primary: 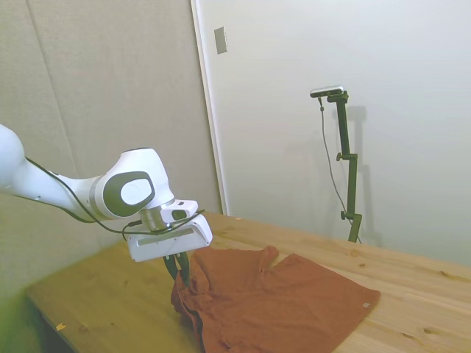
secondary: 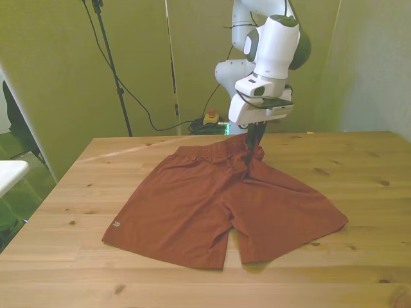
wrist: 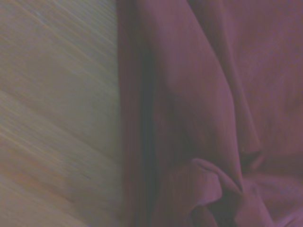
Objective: Unfold the shorts
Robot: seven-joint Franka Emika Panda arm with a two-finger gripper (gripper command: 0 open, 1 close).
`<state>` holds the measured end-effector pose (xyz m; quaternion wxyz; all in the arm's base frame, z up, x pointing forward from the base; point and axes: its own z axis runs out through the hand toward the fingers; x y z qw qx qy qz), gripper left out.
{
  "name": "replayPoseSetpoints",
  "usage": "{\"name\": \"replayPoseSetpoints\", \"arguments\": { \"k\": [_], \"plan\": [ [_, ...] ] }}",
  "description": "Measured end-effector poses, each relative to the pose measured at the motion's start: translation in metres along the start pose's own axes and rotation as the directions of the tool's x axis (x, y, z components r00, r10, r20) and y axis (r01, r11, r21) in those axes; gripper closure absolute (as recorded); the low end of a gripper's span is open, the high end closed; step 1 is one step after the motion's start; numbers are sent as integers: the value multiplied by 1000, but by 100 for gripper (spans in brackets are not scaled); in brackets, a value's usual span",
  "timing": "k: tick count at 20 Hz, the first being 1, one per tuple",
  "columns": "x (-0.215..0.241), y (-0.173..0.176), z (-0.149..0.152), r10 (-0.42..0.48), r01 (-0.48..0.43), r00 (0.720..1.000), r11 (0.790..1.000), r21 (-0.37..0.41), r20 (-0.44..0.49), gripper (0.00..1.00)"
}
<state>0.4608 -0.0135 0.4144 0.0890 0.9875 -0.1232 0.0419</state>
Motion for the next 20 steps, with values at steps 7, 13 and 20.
{"name": "replayPoseSetpoints", "arguments": {
  "k": [7, 13, 20],
  "plan": [
    [-5, -20, -3, -30, 30, 1000, 1000, -3, -8, 0],
    [-13, -44, -12, -55, 55, 998, 998, -3, -26, 0],
    [-28, -51, -40, -71, 71, 994, 997, 7, -87, 0]
  ]
}}
